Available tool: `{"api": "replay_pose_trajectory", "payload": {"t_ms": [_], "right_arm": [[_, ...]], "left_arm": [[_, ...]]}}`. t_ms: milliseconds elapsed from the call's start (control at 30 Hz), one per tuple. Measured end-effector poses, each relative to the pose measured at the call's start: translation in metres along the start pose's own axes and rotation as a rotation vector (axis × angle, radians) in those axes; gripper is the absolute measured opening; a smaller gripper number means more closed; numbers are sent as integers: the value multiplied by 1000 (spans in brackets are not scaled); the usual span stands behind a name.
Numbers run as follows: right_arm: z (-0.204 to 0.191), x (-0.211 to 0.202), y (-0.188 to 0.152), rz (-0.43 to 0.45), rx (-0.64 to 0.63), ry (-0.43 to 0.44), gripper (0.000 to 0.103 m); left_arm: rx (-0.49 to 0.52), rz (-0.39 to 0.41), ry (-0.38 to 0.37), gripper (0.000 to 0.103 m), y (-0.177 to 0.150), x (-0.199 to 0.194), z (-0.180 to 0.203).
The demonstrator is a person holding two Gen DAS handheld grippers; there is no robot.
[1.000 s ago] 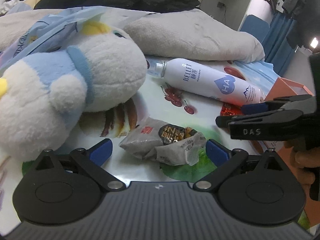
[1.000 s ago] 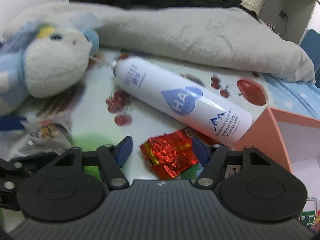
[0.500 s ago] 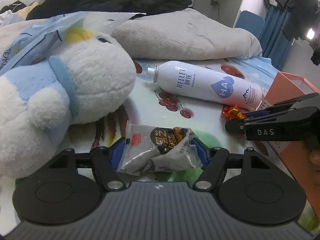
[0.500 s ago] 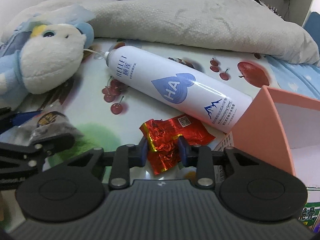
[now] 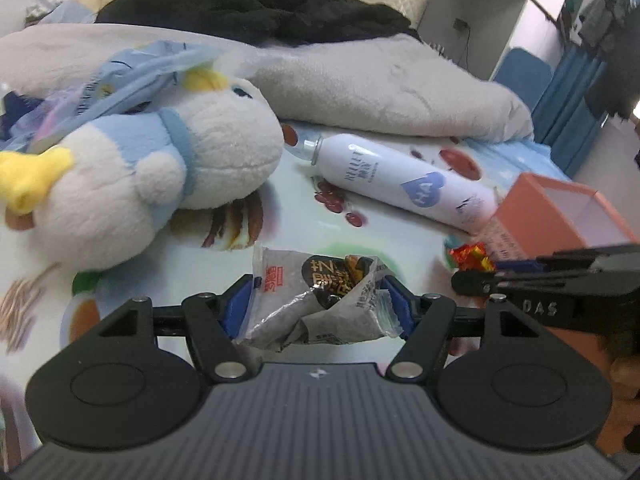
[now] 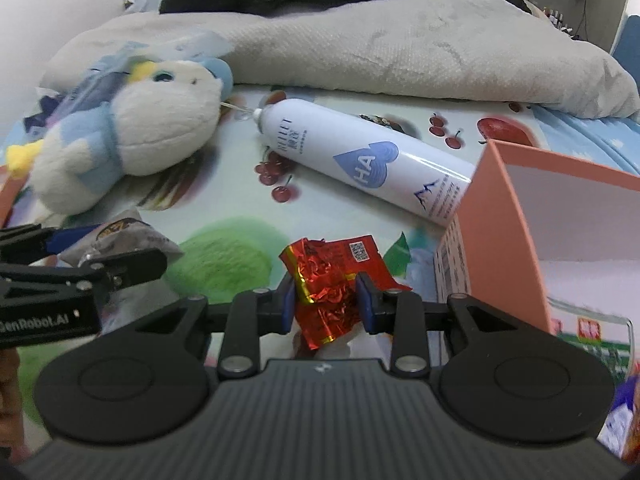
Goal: Organize snacks
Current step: 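Grasp the grey packet with the left gripper while the right gripper grasps the red foil candy, then lift and carry both held snacks over the pink box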
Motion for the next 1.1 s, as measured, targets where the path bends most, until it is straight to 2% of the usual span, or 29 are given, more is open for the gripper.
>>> {"api": "replay_pose_trajectory", "payload": {"t_ms": [133, 767, 1000, 1100], "right_arm": [[-5, -23, -12, 11, 31, 46, 35], [-34, -130, -63, 95, 87, 112, 35], [-42, -157, -85, 103, 106, 133, 35], [-45, -165, -92, 107, 104, 141, 35]], "left_arm": [[-5, 10, 16, 73, -10, -27, 7], [-73, 51, 52, 73, -64, -135, 31], [-135, 56, 82, 73, -86, -164, 35], [-132, 54, 87, 73, -94, -173, 42]]}}
Point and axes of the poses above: each gripper's, at about its wrist camera, not at the fingertips, and x roughly the way its jaws point, z to its right, y to its top, the point moved 5 cm from there along x, roughly the way its jaws point, and after that the axes turned 13 degrees about -x, right-handed, at the moved point
